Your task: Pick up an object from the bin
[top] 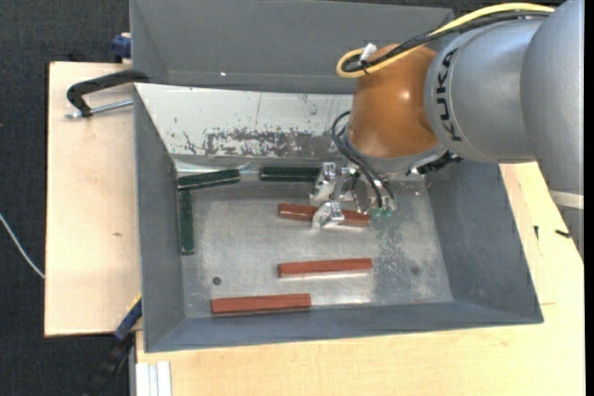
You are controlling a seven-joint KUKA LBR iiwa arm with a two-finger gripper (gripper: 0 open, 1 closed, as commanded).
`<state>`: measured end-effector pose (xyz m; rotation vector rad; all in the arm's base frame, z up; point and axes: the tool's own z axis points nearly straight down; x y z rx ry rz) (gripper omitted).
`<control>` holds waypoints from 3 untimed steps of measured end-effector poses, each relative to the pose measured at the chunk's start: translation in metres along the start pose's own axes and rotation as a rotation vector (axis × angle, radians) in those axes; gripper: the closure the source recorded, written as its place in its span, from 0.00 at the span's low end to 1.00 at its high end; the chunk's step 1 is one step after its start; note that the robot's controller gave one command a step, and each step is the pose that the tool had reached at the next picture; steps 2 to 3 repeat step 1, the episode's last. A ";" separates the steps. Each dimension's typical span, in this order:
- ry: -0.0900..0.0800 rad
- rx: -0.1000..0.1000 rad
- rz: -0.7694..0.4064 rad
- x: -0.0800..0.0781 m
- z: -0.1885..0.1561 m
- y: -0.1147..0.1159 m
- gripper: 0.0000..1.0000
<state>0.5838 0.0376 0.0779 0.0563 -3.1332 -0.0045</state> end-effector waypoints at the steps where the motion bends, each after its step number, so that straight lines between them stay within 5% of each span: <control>1: -0.013 0.002 -0.032 0.010 -0.205 -0.003 1.00; 3: -0.013 0.002 -0.032 0.010 -0.205 -0.003 1.00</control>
Offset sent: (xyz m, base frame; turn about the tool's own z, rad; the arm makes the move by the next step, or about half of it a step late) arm 0.0000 0.0000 0.0000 0.0000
